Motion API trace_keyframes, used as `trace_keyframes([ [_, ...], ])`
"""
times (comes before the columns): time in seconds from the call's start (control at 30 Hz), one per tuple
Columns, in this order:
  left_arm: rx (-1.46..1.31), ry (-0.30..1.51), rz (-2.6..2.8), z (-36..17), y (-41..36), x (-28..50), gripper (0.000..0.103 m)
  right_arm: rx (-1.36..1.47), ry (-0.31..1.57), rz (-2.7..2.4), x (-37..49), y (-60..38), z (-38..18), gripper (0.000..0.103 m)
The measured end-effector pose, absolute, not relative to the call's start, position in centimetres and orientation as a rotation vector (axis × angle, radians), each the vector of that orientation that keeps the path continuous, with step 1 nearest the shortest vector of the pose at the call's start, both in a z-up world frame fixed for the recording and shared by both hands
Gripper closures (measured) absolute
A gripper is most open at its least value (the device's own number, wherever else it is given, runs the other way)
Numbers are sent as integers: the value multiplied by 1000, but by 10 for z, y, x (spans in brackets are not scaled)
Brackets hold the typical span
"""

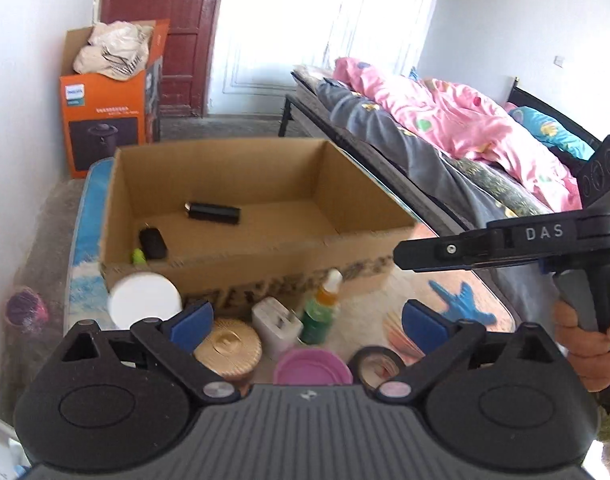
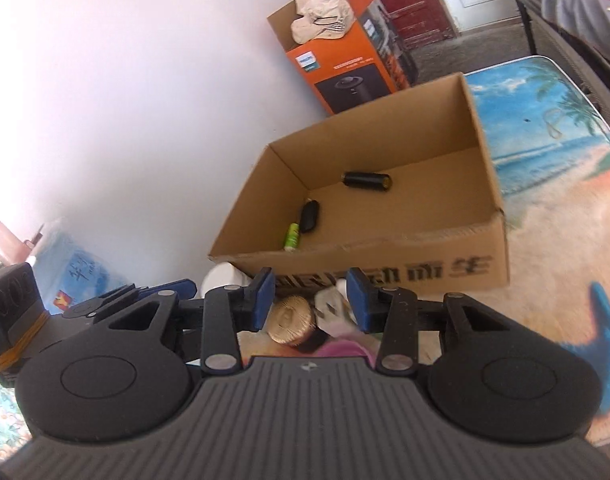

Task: Organize rigid objects
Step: 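Move the open right gripper back toward the black tape roll, then grip the black electrical tape roll by its rim with the right gripper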

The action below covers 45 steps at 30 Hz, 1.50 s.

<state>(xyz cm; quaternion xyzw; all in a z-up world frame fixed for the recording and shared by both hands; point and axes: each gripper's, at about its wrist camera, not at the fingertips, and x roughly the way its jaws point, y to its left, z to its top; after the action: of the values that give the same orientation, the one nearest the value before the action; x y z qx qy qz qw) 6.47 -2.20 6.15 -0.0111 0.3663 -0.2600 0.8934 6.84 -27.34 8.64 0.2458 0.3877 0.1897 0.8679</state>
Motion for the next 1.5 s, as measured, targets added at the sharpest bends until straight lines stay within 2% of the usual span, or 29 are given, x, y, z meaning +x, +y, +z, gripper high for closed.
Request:
trace_keyframes([
  [0.27,-119,818,-672,4,-53,34,0,397,888,248,35,-271,9,64],
  [0.47,51,815,-600,-20,-95,21,1,304,925,263,35,-269,-9,66],
  [0.53,107,815,-582,-28,-105,17,7,279,936,273,42,-267,-17,68],
  [0.63,179,822,-562,-38,-119,14,20,243,958,283,50,-266,-24,77],
  [0.7,215,828,-549,-42,-126,14,35,231,970,299,53,-265,-27,83],
  [0.77,242,829,-541,-46,-131,14,38,219,971,314,54,-264,-28,85],
  [1.5,276,803,-617,-49,-162,17,38,275,992,238,28,-293,-28,85],
])
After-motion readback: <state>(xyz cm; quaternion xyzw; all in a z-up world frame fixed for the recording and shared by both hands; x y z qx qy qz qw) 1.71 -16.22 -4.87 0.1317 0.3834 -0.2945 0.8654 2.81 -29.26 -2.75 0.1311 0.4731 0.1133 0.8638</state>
